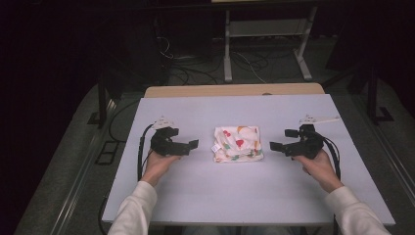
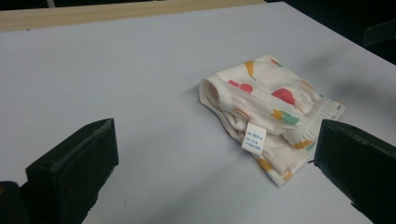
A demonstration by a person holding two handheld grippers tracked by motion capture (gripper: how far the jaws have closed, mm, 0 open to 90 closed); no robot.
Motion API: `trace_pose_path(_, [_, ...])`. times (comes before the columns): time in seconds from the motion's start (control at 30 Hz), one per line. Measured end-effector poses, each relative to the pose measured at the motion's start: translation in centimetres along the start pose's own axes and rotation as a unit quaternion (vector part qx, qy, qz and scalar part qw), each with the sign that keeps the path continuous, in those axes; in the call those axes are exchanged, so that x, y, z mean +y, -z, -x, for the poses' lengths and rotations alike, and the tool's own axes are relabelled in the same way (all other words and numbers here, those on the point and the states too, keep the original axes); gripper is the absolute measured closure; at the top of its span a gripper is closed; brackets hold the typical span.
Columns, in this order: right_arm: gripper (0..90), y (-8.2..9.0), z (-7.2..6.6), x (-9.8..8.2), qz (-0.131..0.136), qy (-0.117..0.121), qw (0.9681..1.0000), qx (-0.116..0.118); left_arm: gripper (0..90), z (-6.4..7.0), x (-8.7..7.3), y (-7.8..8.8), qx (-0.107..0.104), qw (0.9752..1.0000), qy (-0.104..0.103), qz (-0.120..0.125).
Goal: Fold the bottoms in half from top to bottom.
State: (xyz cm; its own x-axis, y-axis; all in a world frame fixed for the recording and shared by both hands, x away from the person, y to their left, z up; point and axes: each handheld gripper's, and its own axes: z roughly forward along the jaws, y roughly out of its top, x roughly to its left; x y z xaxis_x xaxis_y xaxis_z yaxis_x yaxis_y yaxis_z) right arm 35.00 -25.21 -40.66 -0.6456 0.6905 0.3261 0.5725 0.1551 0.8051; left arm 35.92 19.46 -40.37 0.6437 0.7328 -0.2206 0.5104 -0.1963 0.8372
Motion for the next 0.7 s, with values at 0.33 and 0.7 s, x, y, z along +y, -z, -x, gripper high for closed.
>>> trace_pose_path(0.33, [0.0, 1.1, -1.0, -1.8, -0.007, 0.013, 0.9998, -0.01, 0.0, 1.0, -1.9, 1.7, -0.002, 0.9998, -0.015, 0.014])
trace_pose_path(0.7, [0.0, 2.3, -2.1, -3.7, 0.001, 0.017, 0.9997, -0.016, 0.0, 2.5, -3.5, 3.1, -0.013, 0.9991, -0.03, 0.027])
